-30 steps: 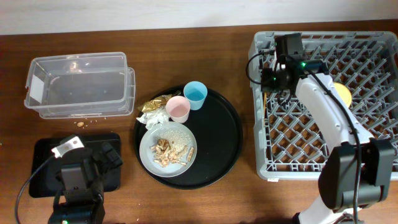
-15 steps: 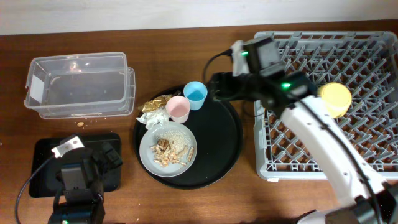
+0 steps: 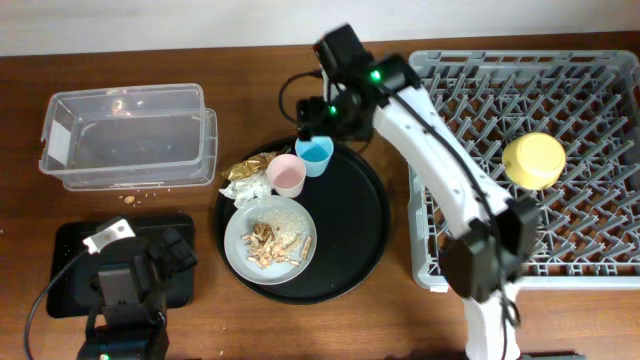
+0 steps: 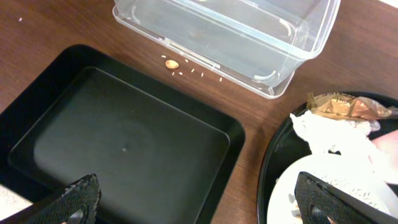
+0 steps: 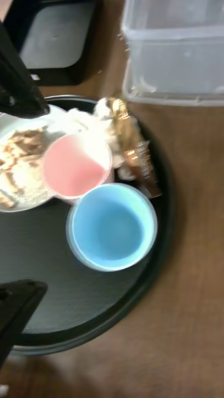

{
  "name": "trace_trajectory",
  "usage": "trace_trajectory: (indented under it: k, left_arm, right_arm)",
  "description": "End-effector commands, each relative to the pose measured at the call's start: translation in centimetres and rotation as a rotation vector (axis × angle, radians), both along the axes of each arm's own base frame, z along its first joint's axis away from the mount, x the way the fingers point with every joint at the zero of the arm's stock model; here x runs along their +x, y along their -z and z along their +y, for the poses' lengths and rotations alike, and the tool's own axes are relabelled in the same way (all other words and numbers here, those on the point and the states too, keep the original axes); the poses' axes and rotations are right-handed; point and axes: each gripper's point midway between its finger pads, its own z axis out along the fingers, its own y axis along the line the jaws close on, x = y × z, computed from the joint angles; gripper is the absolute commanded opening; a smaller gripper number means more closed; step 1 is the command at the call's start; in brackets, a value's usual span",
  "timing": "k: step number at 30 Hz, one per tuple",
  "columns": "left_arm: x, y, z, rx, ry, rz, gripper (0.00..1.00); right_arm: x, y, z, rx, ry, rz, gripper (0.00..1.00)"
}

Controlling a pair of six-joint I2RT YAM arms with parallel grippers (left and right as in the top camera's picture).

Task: Sort waste into correct bins and load items into the dishwasher rack
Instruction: 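Reach the right gripper to the blue cup and grasp it, then lift the blue cup and carry it toward the dish rack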

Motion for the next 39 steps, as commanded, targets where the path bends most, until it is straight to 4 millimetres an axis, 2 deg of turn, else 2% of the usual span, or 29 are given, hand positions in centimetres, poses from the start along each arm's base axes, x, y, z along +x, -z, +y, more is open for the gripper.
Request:
trace_trajectory:
  k: [1, 3, 5, 10, 15, 19, 23, 29, 39]
  left_arm:
    - [0.1, -0.7, 0.1, 0.005, -0.007, -0.022, 0.99]
    - [0.1, -0.7, 0.1, 0.004, -0.007, -0.022, 0.99]
    - [0.1, -0.7, 0.1, 0.005, -0.007, -0.023, 0.99]
    - [0.1, -0.7, 0.1, 0.004, -0.007, -0.022, 0.99]
    - [0.1, -0.7, 0.1, 0.004, -0.007, -0.022, 0.99]
    - [0.1, -0.7, 0.1, 0.004, -0.007, -0.022, 0.99]
    - [0.1, -0.7, 0.1, 0.004, -0.007, -0.022, 0.99]
    - [0.1, -0.7, 0.1, 0.005, -0.007, -0.022, 0.99]
    - [0.1, -0.7, 0.1, 0.004, -0.007, -0.022, 0.99]
  right_arm:
    - [1.7, 2.3, 1.7, -0.02, -0.036, 0.002, 0.82]
    - [2.3, 3.2, 2.9, -0.002, -0.017, -0.006, 0.81]
    - [3.0, 3.4, 3.6, 0.005, 0.032, -0.025, 0.74]
    - [4.1, 4.2, 4.0, -0.046, 0.161, -0.075, 0.68]
    - [4.0, 7.4, 4.0, -0.077, 0.23, -0.016, 0.6]
    - [3.9, 8.9, 4.0, -0.095, 0.233, 0.007, 0.59]
    - [3.8, 9.7, 3.9, -0.107, 0.233, 0.021, 0.58]
    - [3.8, 10.3, 3.7, -0.119, 0.25, 0.029, 0.4]
    - [2.8, 11.5, 3.4, -0.156, 0.242, 0.058, 0.29]
